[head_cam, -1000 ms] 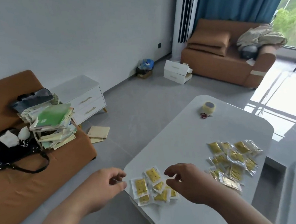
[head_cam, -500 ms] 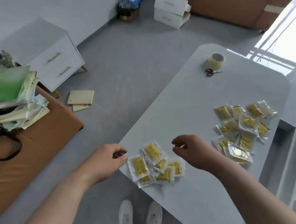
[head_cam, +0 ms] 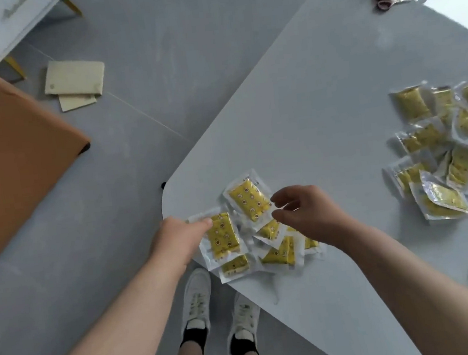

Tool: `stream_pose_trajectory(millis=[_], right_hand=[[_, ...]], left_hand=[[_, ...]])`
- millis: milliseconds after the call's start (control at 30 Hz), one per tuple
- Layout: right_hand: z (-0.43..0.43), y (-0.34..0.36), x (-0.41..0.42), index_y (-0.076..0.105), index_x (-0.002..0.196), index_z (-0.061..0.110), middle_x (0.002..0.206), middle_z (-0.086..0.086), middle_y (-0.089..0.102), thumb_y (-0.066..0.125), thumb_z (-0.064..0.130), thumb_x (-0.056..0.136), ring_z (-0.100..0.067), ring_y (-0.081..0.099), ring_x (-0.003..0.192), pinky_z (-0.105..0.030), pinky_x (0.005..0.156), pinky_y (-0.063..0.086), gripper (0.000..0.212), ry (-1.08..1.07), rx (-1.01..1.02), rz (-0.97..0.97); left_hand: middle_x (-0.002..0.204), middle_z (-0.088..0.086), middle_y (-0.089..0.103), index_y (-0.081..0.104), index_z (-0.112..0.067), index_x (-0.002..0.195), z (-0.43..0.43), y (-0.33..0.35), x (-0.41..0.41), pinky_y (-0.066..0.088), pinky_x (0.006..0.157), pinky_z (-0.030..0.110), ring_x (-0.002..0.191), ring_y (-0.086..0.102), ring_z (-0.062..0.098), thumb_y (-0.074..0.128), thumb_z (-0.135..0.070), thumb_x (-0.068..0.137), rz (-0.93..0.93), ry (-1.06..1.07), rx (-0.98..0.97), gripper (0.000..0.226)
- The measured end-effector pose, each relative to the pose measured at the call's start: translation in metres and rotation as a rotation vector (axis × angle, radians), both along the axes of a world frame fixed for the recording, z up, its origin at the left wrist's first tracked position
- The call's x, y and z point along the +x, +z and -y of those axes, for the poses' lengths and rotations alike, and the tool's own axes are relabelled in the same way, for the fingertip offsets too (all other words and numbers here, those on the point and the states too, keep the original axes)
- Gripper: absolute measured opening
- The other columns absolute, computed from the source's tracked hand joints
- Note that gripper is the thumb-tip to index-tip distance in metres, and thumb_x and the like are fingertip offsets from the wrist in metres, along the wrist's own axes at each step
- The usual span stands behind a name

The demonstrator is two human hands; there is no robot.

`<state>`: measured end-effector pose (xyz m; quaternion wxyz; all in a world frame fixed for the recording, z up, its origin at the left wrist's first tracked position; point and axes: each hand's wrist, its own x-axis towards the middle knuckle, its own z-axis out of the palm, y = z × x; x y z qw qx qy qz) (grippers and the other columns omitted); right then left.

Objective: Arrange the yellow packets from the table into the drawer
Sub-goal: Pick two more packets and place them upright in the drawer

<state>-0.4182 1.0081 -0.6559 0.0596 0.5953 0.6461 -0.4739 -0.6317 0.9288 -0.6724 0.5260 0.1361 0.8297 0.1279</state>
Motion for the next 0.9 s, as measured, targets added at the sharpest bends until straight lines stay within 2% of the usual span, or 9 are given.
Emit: stream_pose_trajectory(millis=[67,167,267,400,500,633,767,833,900], right_hand=[[-0.001,-0.025,-0.003,0.068,0.114,0.022,0.104,0.010,0.067,0.069,0.026,0.085,-0.007,0.064,0.094,-0.030,0.088,0.053,0.029,0.000,0.001,0.013],[-0.001,-0.051,-0.008,0.068,0.112,0.022,0.102,0.009,0.067,0.069,0.027,0.084,-0.008,0.063,0.093,-0.032,0.086,0.054,0.028,-0.056,0.045,0.025],[0.000,-0.070,-0.015,0.064,0.117,0.025,0.108,0.010,0.063,0.069,0.033,0.084,-0.007,0.058,0.096,-0.027,0.080,0.049,0.034,-0.117,0.126,0.062],[0.000,-0.089,-0.025,0.049,0.136,0.023,0.132,0.004,0.053,0.067,0.049,0.082,-0.017,0.050,0.120,-0.032,0.096,0.045,0.062,-0.096,0.150,0.166],[-0.002,-0.095,-0.035,0.043,0.139,0.017,0.132,-0.001,0.052,0.068,0.055,0.079,-0.023,0.047,0.124,-0.038,0.101,0.044,0.075,-0.043,0.109,0.241],[-0.003,-0.097,-0.040,0.044,0.135,0.014,0.131,-0.005,0.052,0.070,0.050,0.080,-0.026,0.045,0.124,-0.038,0.102,0.038,0.071,-0.057,0.107,0.301],[-0.005,-0.102,-0.040,0.050,0.128,0.016,0.118,-0.003,0.055,0.074,0.044,0.079,-0.026,0.051,0.116,-0.041,0.098,0.046,0.061,-0.139,0.079,0.260],[-0.006,-0.102,-0.039,0.054,0.119,0.020,0.107,0.002,0.051,0.077,0.039,0.077,-0.023,0.055,0.105,-0.041,0.086,0.053,0.051,-0.206,0.065,0.207],[-0.006,-0.101,-0.036,0.053,0.105,0.020,0.102,0.005,0.052,0.078,0.031,0.078,-0.020,0.059,0.089,-0.037,0.070,0.057,0.038,-0.295,0.057,0.135]], left_hand=[[0.093,0.002,0.054,0.053,-0.009,0.105,0.008,-0.032,0.007,0.051,0.091,0.044,0.093,0.055,0.026,0.076,-0.033,0.078,0.043,0.167,-0.075,0.043],[0.099,0.007,0.061,0.051,-0.005,0.109,0.019,-0.063,0.022,0.055,0.080,0.041,0.092,0.062,0.032,0.075,-0.046,0.073,-0.119,0.087,-0.127,0.059],[0.121,0.014,0.053,0.041,-0.005,0.121,0.020,-0.076,0.038,0.046,0.070,0.037,0.103,0.058,0.036,0.073,-0.050,0.075,-0.284,0.018,-0.131,0.072],[0.124,0.017,0.046,0.036,-0.007,0.116,0.026,-0.088,0.050,0.043,0.067,0.039,0.106,0.054,0.039,0.077,-0.049,0.072,-0.361,0.043,-0.091,0.073],[0.120,0.014,0.046,0.038,-0.008,0.109,0.037,-0.094,0.044,0.042,0.065,0.036,0.100,0.055,0.037,0.082,-0.048,0.066,-0.342,0.087,-0.046,0.073],[0.118,0.011,0.043,0.040,-0.008,0.111,0.047,-0.096,0.036,0.044,0.070,0.037,0.095,0.054,0.033,0.087,-0.041,0.062,-0.294,0.173,-0.005,0.075],[0.107,0.004,0.050,0.039,-0.013,0.104,0.057,-0.099,0.030,0.044,0.064,0.031,0.080,0.056,0.020,0.087,-0.027,0.066,-0.225,0.319,0.093,0.063],[0.093,0.001,0.055,0.041,-0.013,0.105,0.061,-0.100,0.026,0.044,0.059,0.029,0.074,0.058,0.014,0.087,-0.022,0.067,-0.182,0.406,0.129,0.060],[0.089,0.003,0.060,0.047,-0.009,0.102,0.064,-0.102,0.022,0.050,0.064,0.033,0.076,0.062,0.018,0.086,-0.019,0.067,-0.162,0.455,0.134,0.053]])
